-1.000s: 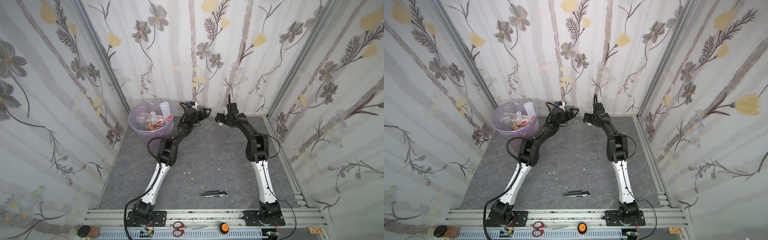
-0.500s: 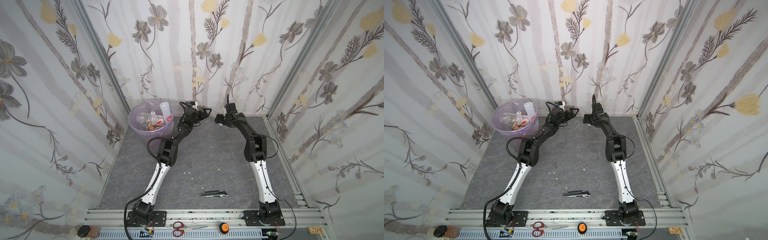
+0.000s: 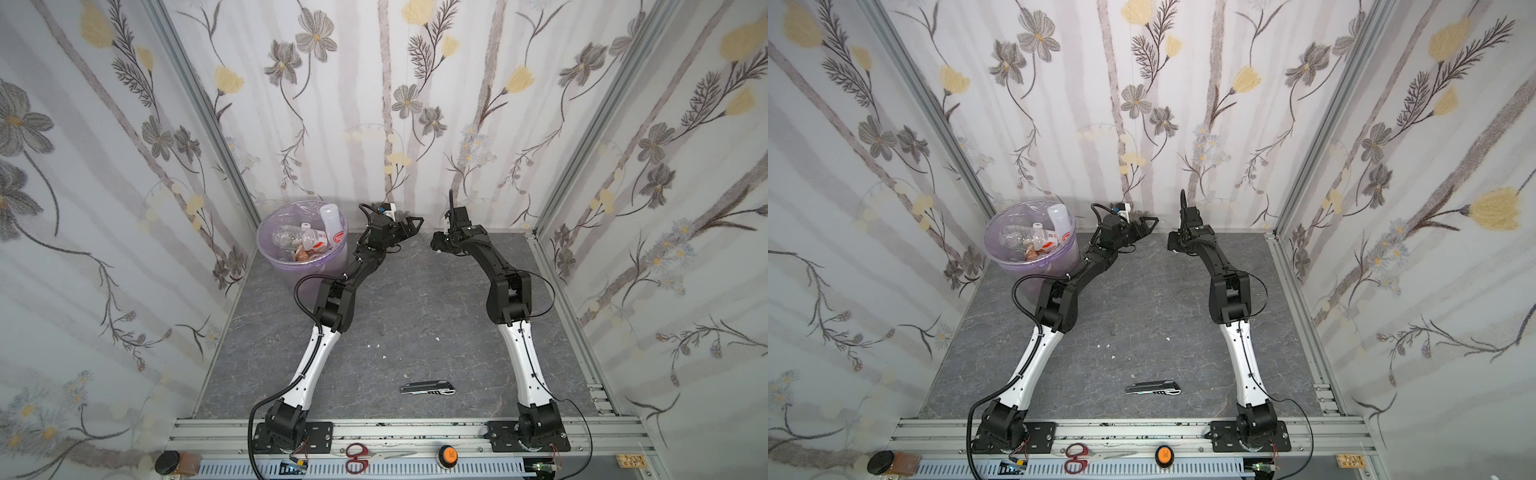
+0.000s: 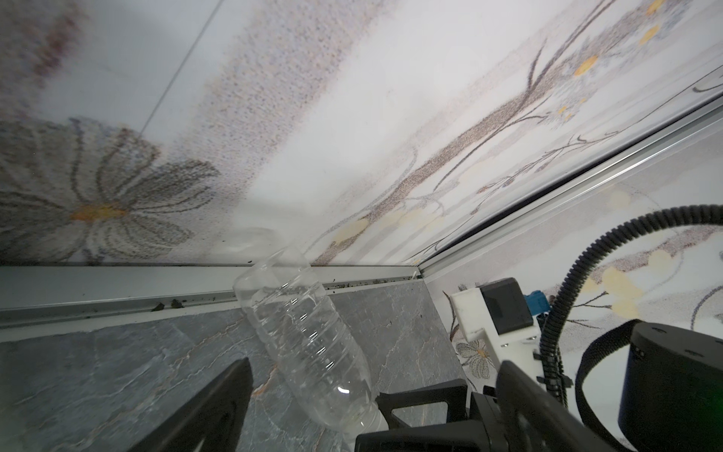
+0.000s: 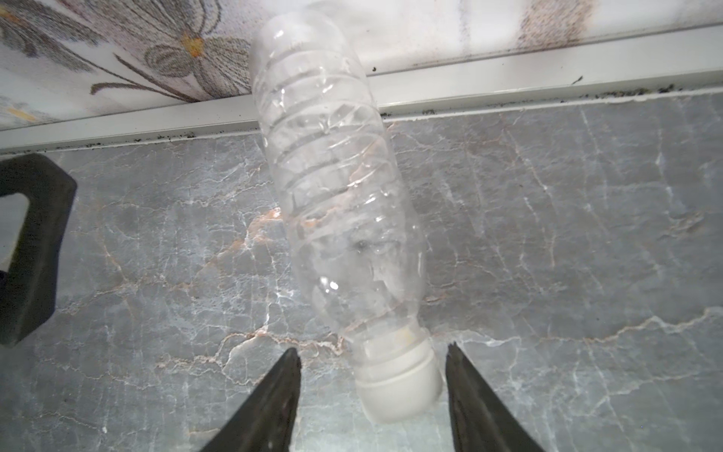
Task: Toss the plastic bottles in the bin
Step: 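Close the right gripper on the white cap and lift the bottle upright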
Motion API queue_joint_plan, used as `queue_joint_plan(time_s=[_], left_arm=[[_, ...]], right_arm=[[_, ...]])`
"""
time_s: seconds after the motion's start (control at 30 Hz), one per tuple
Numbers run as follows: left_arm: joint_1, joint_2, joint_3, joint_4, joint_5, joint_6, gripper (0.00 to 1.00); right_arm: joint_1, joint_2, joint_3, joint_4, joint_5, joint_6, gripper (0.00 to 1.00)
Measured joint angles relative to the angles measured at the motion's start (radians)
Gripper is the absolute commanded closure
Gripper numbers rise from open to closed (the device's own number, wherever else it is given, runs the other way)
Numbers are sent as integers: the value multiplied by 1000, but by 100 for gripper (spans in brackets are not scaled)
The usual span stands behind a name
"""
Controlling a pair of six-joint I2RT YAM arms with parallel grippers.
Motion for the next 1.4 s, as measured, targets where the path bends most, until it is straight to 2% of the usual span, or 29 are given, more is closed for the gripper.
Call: queue_joint_plan(time_s=[0.07, 0.47, 0.57, 0.83, 0.97, 1.07, 1.23, 1.4], left_arm=[[2, 0, 0, 0, 3, 0, 0], [6, -10, 0, 5, 21, 0, 0], [6, -10, 0, 6, 27, 0, 0], [8, -18, 0, 6, 38, 0, 0], [9, -21, -1, 7, 43, 0, 0], [10, -22, -2, 7, 46, 0, 0], [12, -24, -8, 10, 54, 0, 0], [16, -42, -40, 14, 57, 0, 0]], right_arm=[[4, 0, 0, -2, 7, -12, 49], [15, 18, 35, -42, 38, -51, 50], [22, 18, 39, -45, 45, -66, 59], [26, 29, 52, -67, 77, -84, 57], [28, 29, 53, -82, 105, -99, 63], [34, 29, 53, -84, 122, -109, 61], [36, 29, 53, -84, 123, -122, 63], [34, 29, 53, -83, 131, -126, 70]])
